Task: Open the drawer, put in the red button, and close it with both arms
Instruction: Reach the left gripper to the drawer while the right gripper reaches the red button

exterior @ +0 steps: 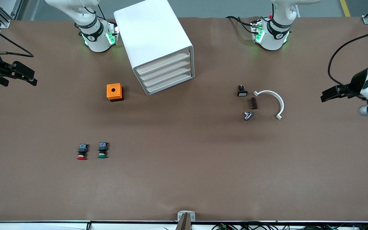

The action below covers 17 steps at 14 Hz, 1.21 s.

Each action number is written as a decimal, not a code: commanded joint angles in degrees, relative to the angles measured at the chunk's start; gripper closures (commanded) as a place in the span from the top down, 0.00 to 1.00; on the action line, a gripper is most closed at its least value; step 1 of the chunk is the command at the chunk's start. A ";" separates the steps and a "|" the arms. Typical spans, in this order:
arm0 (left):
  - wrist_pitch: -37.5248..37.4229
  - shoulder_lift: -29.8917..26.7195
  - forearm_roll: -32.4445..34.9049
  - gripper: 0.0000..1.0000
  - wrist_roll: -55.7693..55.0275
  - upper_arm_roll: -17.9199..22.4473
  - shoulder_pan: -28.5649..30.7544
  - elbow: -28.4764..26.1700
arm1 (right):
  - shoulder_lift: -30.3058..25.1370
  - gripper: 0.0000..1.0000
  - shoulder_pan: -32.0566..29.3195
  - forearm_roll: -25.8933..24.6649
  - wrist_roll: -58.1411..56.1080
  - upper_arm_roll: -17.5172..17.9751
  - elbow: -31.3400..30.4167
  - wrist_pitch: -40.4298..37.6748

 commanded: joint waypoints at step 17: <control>-10.39 21.02 -7.84 1.00 -30.39 -1.54 -15.67 11.81 | 4.15 1.00 -0.43 -1.37 -1.49 -0.40 1.62 1.43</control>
